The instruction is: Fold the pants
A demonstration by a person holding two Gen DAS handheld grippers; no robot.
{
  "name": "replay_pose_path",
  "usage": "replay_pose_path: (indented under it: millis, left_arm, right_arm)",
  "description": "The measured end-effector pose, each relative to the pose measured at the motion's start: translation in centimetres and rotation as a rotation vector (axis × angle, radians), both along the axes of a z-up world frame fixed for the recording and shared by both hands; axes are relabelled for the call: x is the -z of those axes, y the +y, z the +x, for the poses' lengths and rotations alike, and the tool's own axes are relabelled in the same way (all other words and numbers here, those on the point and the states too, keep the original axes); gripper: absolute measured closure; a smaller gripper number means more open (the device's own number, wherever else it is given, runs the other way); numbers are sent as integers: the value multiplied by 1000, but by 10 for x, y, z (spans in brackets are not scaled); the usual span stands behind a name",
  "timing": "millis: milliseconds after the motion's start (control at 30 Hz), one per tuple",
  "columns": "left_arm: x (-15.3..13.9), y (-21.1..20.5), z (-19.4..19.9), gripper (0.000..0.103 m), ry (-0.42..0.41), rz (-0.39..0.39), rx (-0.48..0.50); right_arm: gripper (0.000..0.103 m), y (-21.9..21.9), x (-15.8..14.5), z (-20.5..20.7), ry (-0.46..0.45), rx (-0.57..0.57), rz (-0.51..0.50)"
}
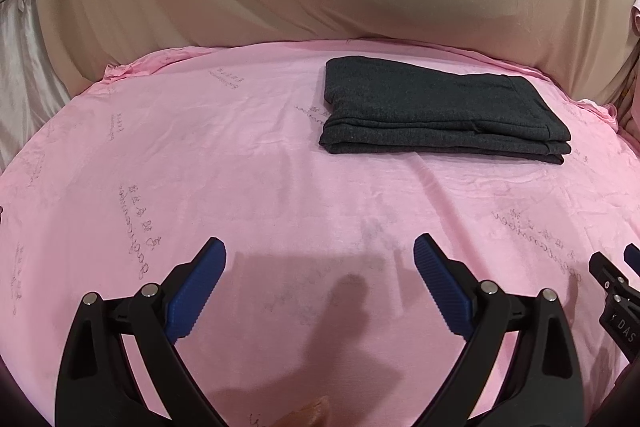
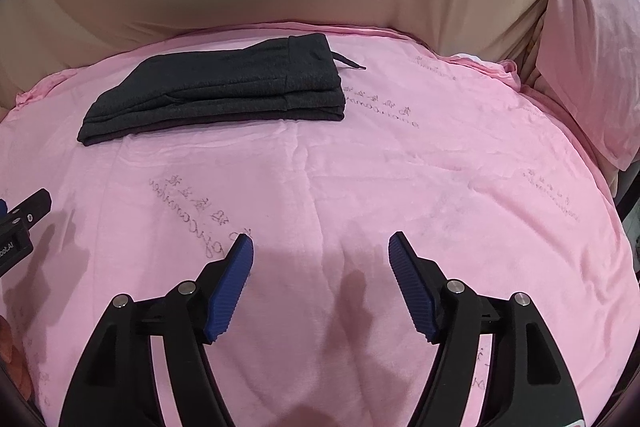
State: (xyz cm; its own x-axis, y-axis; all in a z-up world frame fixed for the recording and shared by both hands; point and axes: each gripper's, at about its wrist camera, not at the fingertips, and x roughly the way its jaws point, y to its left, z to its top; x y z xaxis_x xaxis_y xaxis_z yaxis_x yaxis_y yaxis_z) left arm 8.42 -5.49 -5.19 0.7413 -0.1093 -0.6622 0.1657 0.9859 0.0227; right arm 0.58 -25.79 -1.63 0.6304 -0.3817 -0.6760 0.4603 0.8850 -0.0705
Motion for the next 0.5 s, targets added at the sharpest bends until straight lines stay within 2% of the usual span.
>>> replay_pose_path:
  millis: [500]
  left_arm:
    - [-1,-1,-3,10,-20,13,12]
  right_arm:
    - [34,1,0,0,0,1,-2]
